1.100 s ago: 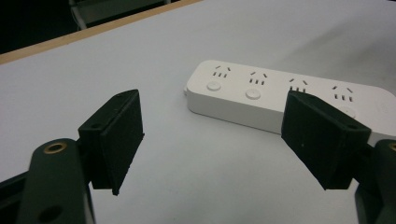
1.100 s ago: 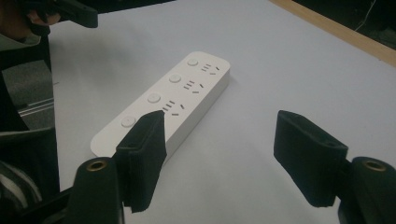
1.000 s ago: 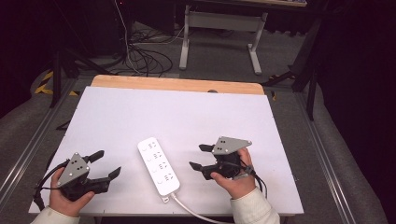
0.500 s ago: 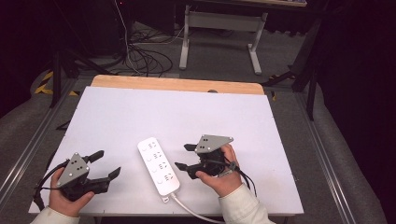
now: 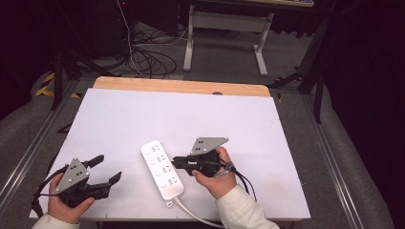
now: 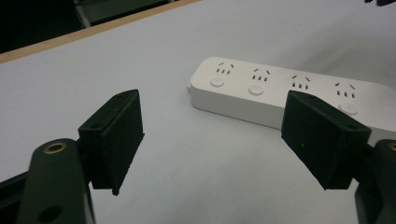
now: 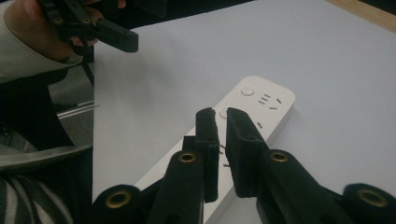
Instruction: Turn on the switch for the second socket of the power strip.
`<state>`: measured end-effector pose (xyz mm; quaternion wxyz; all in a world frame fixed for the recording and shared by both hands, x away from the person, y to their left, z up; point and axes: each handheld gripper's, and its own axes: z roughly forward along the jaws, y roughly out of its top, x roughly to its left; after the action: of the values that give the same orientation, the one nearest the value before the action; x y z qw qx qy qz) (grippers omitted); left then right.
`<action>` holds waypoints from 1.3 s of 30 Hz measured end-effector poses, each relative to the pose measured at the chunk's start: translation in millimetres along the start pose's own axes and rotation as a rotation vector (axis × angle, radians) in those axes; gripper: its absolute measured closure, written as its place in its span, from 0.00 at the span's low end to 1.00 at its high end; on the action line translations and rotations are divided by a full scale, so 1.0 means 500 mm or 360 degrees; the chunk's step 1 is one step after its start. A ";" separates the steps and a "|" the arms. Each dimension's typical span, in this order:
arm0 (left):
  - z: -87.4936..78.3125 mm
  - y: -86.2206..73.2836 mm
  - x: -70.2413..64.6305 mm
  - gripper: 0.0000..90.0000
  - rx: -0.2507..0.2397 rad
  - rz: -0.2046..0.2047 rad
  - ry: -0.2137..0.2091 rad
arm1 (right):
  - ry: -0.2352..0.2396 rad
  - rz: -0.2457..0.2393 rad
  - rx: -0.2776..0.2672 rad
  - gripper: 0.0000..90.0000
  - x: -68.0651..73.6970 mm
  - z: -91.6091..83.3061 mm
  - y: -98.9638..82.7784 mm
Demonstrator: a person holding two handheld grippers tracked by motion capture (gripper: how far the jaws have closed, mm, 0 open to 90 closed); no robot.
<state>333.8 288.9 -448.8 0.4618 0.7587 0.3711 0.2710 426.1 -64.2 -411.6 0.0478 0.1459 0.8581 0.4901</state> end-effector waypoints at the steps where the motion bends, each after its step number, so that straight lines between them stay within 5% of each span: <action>1: -0.002 -0.001 0.000 0.24 0.0001 0.0003 0.0007 | 0.0009 -0.0024 0.0024 0.97 0.000 0.016 0.002; 13: -0.011 -0.006 0.000 0.24 0.0009 -0.0006 0.0031 | 0.0103 -0.0033 0.0087 1.00 0.006 0.089 0.001; 39: -0.009 -0.006 0.001 0.24 0.0016 -0.0009 0.0032 | 0.0059 -0.0057 0.0200 1.00 0.017 0.153 -0.021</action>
<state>329.6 292.5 -449.4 0.4550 0.7572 0.3792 0.2753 432.9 -3.5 -459.4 0.0315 0.1240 0.8904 0.4368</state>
